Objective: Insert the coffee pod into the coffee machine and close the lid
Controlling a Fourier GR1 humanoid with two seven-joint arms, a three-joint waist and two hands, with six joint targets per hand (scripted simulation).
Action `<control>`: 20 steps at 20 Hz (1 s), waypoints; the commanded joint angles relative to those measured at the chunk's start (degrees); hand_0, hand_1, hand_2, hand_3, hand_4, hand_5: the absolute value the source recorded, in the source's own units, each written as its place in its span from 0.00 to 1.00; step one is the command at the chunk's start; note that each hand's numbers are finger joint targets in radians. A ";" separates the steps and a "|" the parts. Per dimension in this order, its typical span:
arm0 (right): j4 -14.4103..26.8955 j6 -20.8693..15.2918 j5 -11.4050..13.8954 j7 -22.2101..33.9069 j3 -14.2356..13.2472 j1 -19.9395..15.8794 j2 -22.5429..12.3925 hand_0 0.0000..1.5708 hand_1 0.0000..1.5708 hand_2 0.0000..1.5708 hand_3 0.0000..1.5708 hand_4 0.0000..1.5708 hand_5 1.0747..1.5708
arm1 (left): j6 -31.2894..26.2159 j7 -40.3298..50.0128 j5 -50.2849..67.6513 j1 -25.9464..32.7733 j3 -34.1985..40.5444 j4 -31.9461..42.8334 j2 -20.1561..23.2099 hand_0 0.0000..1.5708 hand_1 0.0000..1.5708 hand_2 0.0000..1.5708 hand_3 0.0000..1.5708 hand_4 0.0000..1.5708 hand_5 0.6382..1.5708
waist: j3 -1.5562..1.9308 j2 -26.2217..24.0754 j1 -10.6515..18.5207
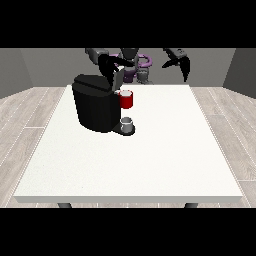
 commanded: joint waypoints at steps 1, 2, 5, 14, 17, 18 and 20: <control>-0.92 0.81 2.71 -1.83 3.48 -5.26 0.81 0.00 0.00 0.00 0.00 0.00 1.00 | -1.37 -0.40 0.38 -0.83 -0.66 0.12 0.40 0.00 0.00 0.00 0.00 0.21 1.00 | -0.57 1.05 4.24; -1.63 -1.39 4.02 -3.25 4.16 -5.67 1.92 0.00 0.00 0.00 0.00 0.07 1.00 | 0.47 0.25 -1.20 -2.50 -2.33 -0.68 -1.33 0.00 0.00 0.00 0.00 0.21 1.00 | -0.54 2.28 4.85; -3.83 -1.15 4.25 -0.30 4.25 -5.59 0.45 0.00 0.00 0.00 0.00 0.13 1.00 | -1.20 -2.07 0.08 -1.42 -1.24 -0.03 -0.07 0.00 0.00 0.00 0.00 0.25 1.00 | -0.57 2.69 6.90; -10.94 -2.41 5.05 8.86 3.98 -9.25 -2.85 0.00 0.00 0.00 0.00 0.06 1.00 | -2.86 -1.40 0.83 -6.99 -2.09 -0.14 0.31 0.00 0.00 0.00 0.00 0.27 1.00 | -0.54 6.60 12.48; -13.95 -1.81 5.44 11.40 4.23 -8.76 -4.68 0.00 0.00 0.00 0.00 0.00 1.00 | -3.86 -1.68 1.78 -7.57 -2.94 -0.22 -0.74 0.00 0.00 0.00 0.00 0.28 1.00 | -0.53 8.02 14.27; -14.67 -2.11 6.21 12.48 4.79 -10.11 -5.11 0.00 0.00 0.00 0.00 0.03 1.00 | -3.15 -1.61 0.84 -7.58 -3.74 0.30 -1.43 0.00 0.00 0.00 0.00 0.25 1.00 | -0.57 8.07 14.70; -13.24 -2.71 6.94 8.76 3.66 -12.41 -6.60 0.00 0.00 0.00 0.00 0.00 1.00 | -2.52 -2.23 -0.15 -8.15 -4.91 -1.30 -1.96 0.00 0.00 0.00 0.00 0.23 1.00 | -0.53 10.75 16.28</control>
